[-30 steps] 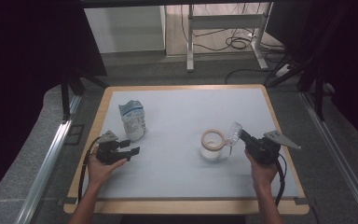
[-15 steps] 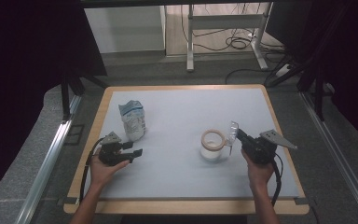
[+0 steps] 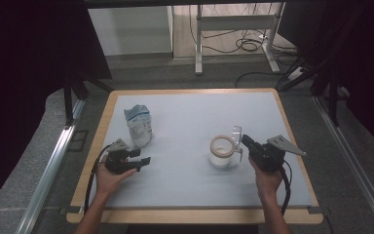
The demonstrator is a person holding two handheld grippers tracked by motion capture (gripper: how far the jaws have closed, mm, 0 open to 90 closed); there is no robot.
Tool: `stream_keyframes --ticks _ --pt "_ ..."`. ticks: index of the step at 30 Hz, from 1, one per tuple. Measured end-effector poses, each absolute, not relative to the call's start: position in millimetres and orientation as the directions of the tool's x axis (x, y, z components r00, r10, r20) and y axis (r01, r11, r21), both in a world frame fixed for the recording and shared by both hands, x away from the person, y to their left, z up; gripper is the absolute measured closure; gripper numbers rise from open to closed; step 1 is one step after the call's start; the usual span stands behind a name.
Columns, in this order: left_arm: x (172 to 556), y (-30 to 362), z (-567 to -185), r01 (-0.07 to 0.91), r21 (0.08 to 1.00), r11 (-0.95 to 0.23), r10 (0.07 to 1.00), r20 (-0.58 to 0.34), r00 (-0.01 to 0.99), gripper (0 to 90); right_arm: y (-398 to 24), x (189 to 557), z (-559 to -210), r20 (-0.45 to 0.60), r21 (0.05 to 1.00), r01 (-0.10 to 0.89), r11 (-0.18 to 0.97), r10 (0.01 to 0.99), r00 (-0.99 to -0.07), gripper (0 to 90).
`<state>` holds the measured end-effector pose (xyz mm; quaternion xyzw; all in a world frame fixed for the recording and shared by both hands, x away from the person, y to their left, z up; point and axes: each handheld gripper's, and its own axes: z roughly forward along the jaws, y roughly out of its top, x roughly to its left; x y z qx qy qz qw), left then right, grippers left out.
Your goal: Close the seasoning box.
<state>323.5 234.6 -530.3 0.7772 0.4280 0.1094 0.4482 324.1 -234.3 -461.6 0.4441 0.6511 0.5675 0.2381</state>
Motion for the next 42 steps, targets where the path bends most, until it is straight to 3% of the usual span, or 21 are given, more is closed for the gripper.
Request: stream_keyframes --ticks 15,29,42 --pt "324 231 -533 0.577 0.783 -0.232 0.756 -0.229 0.614 39.6 -209 327 -465 0.179 0.946 0.324 0.022 0.797 -0.577 89.7" --pt "324 233 -533 0.579 0.781 -0.235 0.757 -0.228 0.613 39.6 -246 328 -472 0.167 0.937 0.348 0.037 0.828 -0.536 89.6" --pt "325 232 -536 0.586 0.774 -0.241 0.754 -0.231 0.615 39.6 -291 340 -506 0.165 0.886 0.456 0.083 0.863 -0.477 89.4"
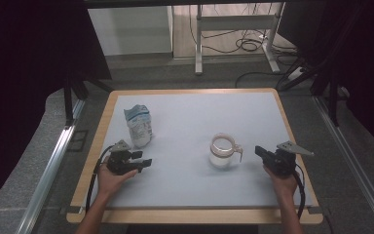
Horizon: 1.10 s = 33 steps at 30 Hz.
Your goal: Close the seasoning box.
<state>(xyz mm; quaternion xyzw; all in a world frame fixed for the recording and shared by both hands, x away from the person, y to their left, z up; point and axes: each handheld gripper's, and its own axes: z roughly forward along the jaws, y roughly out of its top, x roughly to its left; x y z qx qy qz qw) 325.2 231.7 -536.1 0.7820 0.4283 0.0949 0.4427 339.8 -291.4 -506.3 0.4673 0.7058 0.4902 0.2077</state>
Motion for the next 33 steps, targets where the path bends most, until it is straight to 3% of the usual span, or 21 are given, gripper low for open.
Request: stream_keyframes --ticks 5,9,11,14,16,33 --pt "326 231 -538 0.589 0.77 -0.245 0.753 -0.231 0.616 39.6 -298 341 -516 0.159 0.873 0.477 0.101 0.866 -0.474 87.1" --pt "326 230 -539 0.59 0.769 -0.246 0.752 -0.233 0.617 39.6 -300 342 -521 0.151 0.861 0.494 0.121 0.867 -0.475 79.8" --pt "326 230 -539 0.59 0.769 -0.247 0.752 -0.232 0.617 39.6 -302 342 -522 0.148 0.86 0.494 0.128 0.864 -0.481 73.3" --pt "326 230 -540 0.59 0.768 -0.249 0.751 -0.232 0.619 39.6 -302 341 -522 0.121 0.857 0.493 0.152 0.87 -0.479 55.7" --pt "326 229 -540 0.591 0.766 -0.252 0.75 -0.232 0.619 39.6 -302 341 -523 0.104 0.854 0.493 0.168 0.872 -0.478 51.6" --pt "326 225 -541 0.588 0.765 -0.261 0.745 -0.228 0.627 39.5 -305 340 -523 0.085 0.846 0.501 0.181 0.882 -0.463 43.9"
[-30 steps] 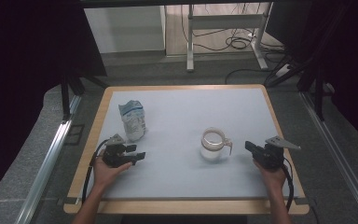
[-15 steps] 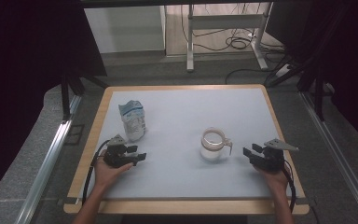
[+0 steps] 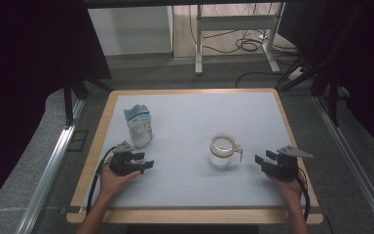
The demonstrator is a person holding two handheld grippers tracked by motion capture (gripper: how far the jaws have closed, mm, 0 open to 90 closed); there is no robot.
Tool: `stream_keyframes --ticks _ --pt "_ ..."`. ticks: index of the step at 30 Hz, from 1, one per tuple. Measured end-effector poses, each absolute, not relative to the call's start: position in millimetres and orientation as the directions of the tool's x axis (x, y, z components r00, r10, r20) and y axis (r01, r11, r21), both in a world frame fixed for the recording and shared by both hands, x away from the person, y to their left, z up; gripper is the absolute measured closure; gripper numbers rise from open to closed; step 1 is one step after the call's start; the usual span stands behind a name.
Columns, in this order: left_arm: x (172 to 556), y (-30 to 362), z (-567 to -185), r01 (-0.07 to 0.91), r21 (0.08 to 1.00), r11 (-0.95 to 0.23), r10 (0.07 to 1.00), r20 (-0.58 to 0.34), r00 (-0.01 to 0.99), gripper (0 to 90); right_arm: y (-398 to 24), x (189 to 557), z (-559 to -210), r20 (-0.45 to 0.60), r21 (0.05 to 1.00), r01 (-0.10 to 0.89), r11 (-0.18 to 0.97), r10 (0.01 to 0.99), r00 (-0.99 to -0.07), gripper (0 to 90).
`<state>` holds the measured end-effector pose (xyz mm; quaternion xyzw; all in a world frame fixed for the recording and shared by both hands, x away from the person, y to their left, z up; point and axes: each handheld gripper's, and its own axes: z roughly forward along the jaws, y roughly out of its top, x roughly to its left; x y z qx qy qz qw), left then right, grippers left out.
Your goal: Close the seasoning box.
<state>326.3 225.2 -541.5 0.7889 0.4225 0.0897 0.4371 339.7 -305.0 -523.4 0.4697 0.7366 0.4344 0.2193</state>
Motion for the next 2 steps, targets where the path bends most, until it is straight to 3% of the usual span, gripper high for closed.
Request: stream_keyframes --ticks 2 --pt "326.7 224.9 -541.4 0.588 0.765 -0.261 0.744 -0.228 0.628 39.4 -305.0 339.9 -523.5 0.086 0.845 0.503 0.181 0.882 -0.463 43.2"
